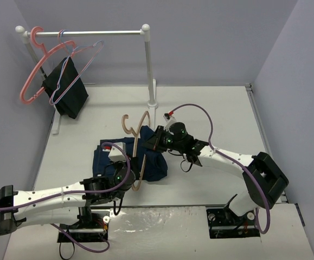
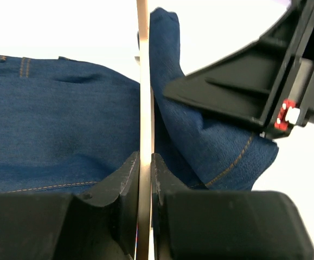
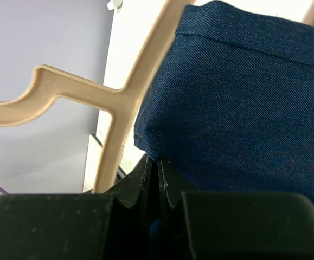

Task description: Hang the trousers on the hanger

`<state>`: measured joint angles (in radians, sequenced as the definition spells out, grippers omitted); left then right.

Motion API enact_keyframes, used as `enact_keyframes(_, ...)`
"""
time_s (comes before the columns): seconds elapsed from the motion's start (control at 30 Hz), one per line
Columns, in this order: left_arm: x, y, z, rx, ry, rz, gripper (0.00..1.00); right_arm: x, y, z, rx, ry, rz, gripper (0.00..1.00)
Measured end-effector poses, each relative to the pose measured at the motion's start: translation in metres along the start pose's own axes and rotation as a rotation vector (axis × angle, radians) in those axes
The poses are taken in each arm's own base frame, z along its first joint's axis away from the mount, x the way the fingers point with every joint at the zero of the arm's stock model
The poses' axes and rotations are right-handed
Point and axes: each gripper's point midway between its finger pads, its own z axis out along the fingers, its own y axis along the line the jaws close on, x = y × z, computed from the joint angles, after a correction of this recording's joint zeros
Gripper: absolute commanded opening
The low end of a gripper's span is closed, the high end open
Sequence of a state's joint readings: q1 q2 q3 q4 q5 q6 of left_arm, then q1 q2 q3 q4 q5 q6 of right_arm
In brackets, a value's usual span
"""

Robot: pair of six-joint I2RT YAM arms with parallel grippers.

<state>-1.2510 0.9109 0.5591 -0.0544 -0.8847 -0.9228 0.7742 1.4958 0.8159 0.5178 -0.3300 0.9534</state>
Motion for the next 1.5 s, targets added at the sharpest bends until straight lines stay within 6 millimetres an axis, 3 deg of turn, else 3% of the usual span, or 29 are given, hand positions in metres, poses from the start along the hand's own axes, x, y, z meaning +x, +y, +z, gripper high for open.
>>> enact_keyframes(0.2, 0.0, -0.003, -0.001, 0.015, 0.005, -0.001, 0.0, 0.001, 0.002, 0.013, -0.024, 0.002, -0.007, 0.0)
enact_keyframes(0.37, -0.007, -0.004, -0.004, 0.029, -0.004, -0.011, 0.0, 0.019, -0.006, 0.029, -0.034, 0.048, -0.011, 0.01)
enact_keyframes(0.47, -0.008, -0.004, -0.005, 0.04, -0.006, -0.017, 0.0, 0.029, -0.009, 0.036, -0.045, 0.077, -0.017, 0.06)
enact_keyframes(0.5, -0.007, -0.003, -0.005, 0.042, -0.004, -0.015, 0.0, 0.031, -0.009, 0.038, -0.049, 0.083, -0.022, 0.08)
enact_keyframes(0.63, 0.0, 0.001, -0.005, 0.039, 0.01, 0.002, 0.0, 0.036, -0.01, 0.047, -0.057, 0.107, -0.05, 0.38)
enact_keyframes(0.8, -0.005, 0.007, -0.006, 0.016, -0.01, -0.021, 0.0, 0.034, -0.014, 0.049, 0.004, 0.144, -0.162, 0.54)
enact_keyframes(0.97, -0.006, 0.015, -0.009, -0.006, -0.012, -0.046, 0.0, 0.023, -0.015, 0.041, 0.069, 0.159, -0.314, 0.62)
enact_keyframes(1.2, -0.002, 0.017, -0.008, -0.02, -0.001, -0.069, 0.0, 0.01, -0.005, 0.015, 0.102, 0.157, -0.452, 0.63)
enact_keyframes(1.5, 0.005, 0.018, -0.006, -0.032, 0.012, -0.067, 0.0, 0.003, 0.004, -0.012, 0.094, 0.136, -0.496, 0.64)
